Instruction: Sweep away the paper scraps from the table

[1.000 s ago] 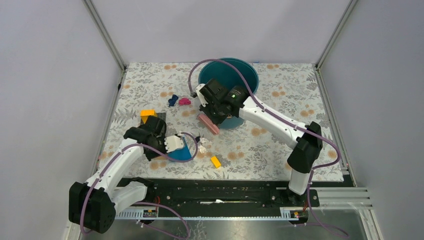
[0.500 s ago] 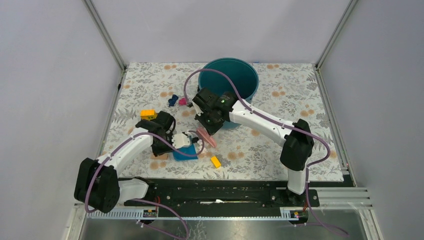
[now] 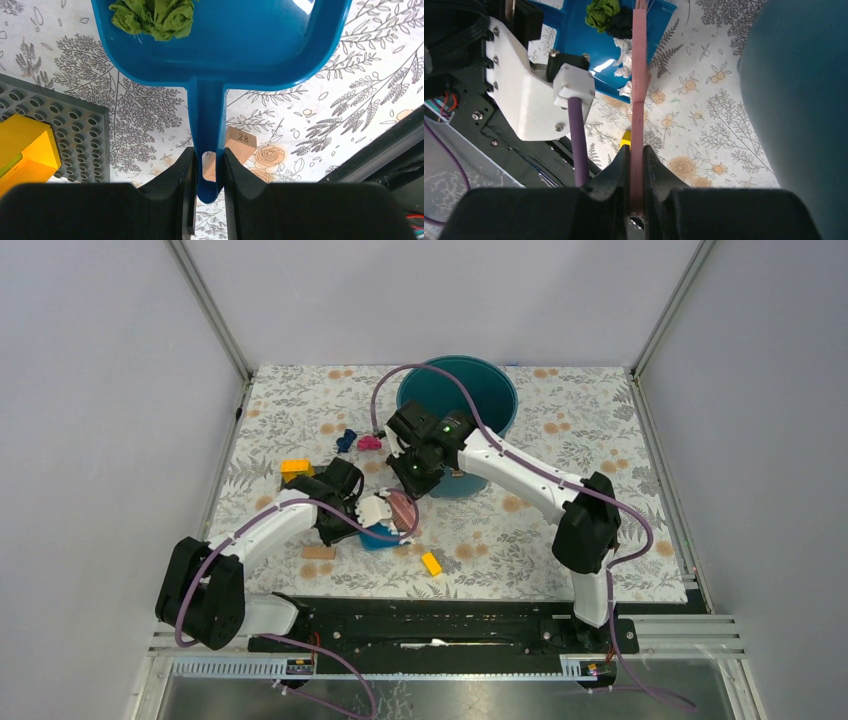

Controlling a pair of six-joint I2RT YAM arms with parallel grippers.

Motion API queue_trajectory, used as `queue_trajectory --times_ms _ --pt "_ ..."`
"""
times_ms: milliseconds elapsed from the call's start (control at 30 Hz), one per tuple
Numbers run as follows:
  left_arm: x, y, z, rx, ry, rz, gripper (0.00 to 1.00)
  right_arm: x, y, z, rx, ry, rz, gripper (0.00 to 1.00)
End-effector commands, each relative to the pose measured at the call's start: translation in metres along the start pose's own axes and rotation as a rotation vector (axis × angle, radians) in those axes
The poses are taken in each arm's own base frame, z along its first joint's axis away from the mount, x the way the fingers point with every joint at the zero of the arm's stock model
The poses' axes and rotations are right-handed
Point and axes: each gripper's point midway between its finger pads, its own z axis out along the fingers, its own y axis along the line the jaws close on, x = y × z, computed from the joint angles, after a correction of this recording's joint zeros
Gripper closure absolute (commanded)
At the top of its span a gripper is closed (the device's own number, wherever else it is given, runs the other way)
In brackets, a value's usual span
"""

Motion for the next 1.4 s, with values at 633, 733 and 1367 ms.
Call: queue_trajectory --times_ms 633,733,1367 --pt "-0.020 0.000 -0.013 -0.033 -0.138 -0.071 1.00 -0.014 -0.018 -0.084 0.126 -0.159 -0.169 1.00" --pt "-0.005 0.004 -0.020 -0.058 -0.067 -0.008 1.00 0.003 -0.023 -0.079 0.140 -0.113 -0.160 1.00" --pt "0.002 -0.006 -0.023 0.013 0.085 0.128 1.00 0.039 -0.003 -0.029 0.001 0.045 -0.010 1.00"
